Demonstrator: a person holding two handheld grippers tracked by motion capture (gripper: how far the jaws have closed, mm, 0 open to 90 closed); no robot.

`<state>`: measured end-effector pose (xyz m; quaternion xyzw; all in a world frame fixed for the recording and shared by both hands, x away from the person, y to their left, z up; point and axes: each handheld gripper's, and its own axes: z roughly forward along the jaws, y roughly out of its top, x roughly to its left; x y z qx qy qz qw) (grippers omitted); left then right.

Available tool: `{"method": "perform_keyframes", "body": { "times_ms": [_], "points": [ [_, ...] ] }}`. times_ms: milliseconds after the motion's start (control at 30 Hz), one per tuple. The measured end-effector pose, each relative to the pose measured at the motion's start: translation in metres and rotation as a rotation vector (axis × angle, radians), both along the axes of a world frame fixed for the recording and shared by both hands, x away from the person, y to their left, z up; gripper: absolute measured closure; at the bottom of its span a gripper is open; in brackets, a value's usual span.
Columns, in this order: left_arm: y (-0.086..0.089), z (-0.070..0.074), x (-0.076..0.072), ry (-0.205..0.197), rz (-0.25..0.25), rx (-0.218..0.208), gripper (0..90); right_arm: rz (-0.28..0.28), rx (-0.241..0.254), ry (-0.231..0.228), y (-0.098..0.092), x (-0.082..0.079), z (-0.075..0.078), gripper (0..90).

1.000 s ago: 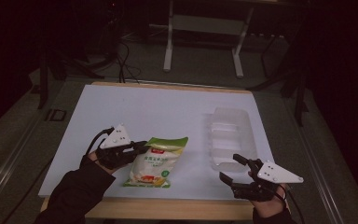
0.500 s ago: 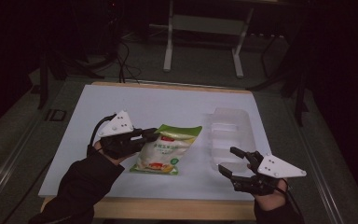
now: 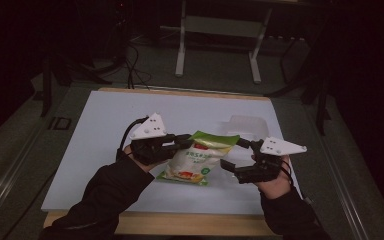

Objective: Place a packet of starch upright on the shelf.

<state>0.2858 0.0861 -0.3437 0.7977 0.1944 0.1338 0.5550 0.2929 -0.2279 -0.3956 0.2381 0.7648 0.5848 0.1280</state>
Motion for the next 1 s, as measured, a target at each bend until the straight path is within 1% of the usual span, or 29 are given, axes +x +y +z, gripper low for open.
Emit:
{"method": "perform_keyframes", "body": {
  "times_ms": [67, 100, 133, 167, 200, 233, 267, 300, 333, 367, 400, 433, 467, 500, 533, 567, 600, 667, 700, 733, 767, 800, 833, 867, 900, 933, 967, 1000],
  "points": [
    [-0.002, 0.001, 0.000, 0.005, -0.005, -0.002, 82.3, 0.010, -0.010, 0.005, 0.003, 0.001, -0.001, 10.5],
    [-0.002, 0.001, 0.000, 0.005, -0.005, -0.002, 82.3, 0.019, -0.013, -0.001, 0.005, 0.001, -0.002, 10.5],
    [-0.008, 0.004, -0.001, -0.005, -0.019, -0.010, 82.3, 0.032, -0.036, 0.001, 0.011, 0.001, -0.004, 13.7],
    [-0.011, 0.005, -0.002, -0.017, -0.014, -0.016, 82.3, 0.047, -0.042, -0.002, 0.012, 0.000, -0.005, 16.5],
    [-0.013, 0.006, -0.002, -0.011, -0.024, -0.025, 82.3, 0.065, -0.051, 0.016, 0.014, -0.001, -0.005, 22.8],
    [-0.016, 0.006, -0.003, -0.016, -0.026, -0.020, 82.3, 0.073, -0.054, 0.016, 0.015, -0.001, -0.005, 29.0],
    [-0.018, 0.006, -0.005, -0.021, -0.029, -0.020, 82.3, 0.093, -0.054, 0.022, 0.015, -0.001, -0.006, 34.9],
    [-0.021, 0.006, -0.006, -0.019, -0.037, -0.021, 82.3, 0.101, -0.056, 0.004, 0.014, -0.001, -0.006, 43.3],
    [-0.023, 0.006, -0.006, -0.020, -0.040, -0.016, 82.2, 0.114, -0.076, -0.021, 0.013, -0.002, -0.005, 54.4],
    [-0.024, 0.005, -0.007, -0.025, -0.040, -0.011, 82.2, 0.140, -0.085, -0.018, 0.012, -0.001, -0.005, 59.9],
    [-0.025, 0.005, -0.006, -0.018, -0.048, -0.012, 82.2, 0.146, -0.082, -0.014, 0.010, 0.000, -0.005, 65.2],
    [-0.025, 0.005, -0.006, -0.017, -0.049, -0.005, 82.2, 0.161, -0.073, 0.016, 0.009, 0.001, -0.005, 70.9],
    [-0.025, 0.005, -0.006, -0.017, -0.049, -0.005, 82.2, 0.161, -0.073, 0.016, 0.009, 0.001, -0.005, 70.9],
    [-0.025, 0.005, -0.006, -0.017, -0.049, -0.005, 82.2, 0.174, -0.068, 0.034, 0.007, 0.002, -0.004, 70.9],
    [-0.026, 0.004, -0.006, -0.014, -0.050, -0.006, 82.2, 0.174, -0.068, 0.034, 0.007, 0.002, -0.004, 74.2],
    [-0.025, 0.003, -0.005, -0.015, -0.047, -0.008, 82.2, 0.185, -0.058, 0.049, 0.005, 0.004, -0.005, 78.7],
    [-0.025, 0.003, -0.005, -0.006, -0.048, -0.018, 82.2, 0.184, -0.056, 0.053, 0.005, 0.005, -0.004, 79.4],
    [-0.023, 0.002, -0.003, -0.001, -0.044, -0.031, 82.1, 0.193, -0.041, 0.084, 0.004, 0.007, -0.003, 80.9],
    [-0.023, 0.002, -0.003, -0.001, -0.044, -0.031, 82.1, 0.193, -0.041, 0.084, 0.004, 0.007, -0.003, 80.9],
    [-0.021, 0.001, -0.002, 0.008, -0.045, -0.039, 82.1, 0.190, -0.042, 0.086, 0.005, 0.007, -0.002, 81.5],
    [-0.019, 0.001, -0.001, 0.010, -0.049, -0.043, 82.0, 0.188, -0.057, 0.084, 0.006, 0.006, 0.002, 83.5],
    [-0.019, 0.001, -0.001, 0.010, -0.049, -0.043, 81.9, 0.188, -0.068, 0.078, 0.007, 0.005, 0.003, 83.5],
    [-0.017, 0.002, 0.000, 0.014, -0.057, -0.059, 81.8, 0.188, -0.079, 0.074, 0.008, 0.005, 0.006, 83.5],
    [-0.017, 0.002, 0.000, 0.014, -0.057, -0.059, 81.8, 0.188, -0.079, 0.074, 0.008, 0.005, 0.006, 83.5],
    [-0.016, 0.002, 0.001, 0.012, -0.069, -0.070, 81.5, 0.186, -0.090, 0.057, 0.008, 0.005, 0.011, 83.6],
    [-0.014, 0.002, 0.002, 0.016, -0.073, -0.085, 81.5, 0.186, -0.090, 0.057, 0.008, 0.005, 0.011, 83.6],
    [-0.011, 0.003, 0.004, 0.020, -0.080, -0.104, 81.2, 0.182, -0.096, 0.046, 0.007, 0.005, 0.016, 83.7],
    [-0.011, 0.003, 0.004, 0.020, -0.080, -0.104, 80.7, 0.182, -0.096, 0.046, 0.007, 0.005, 0.016, 83.7]
  ]
}}
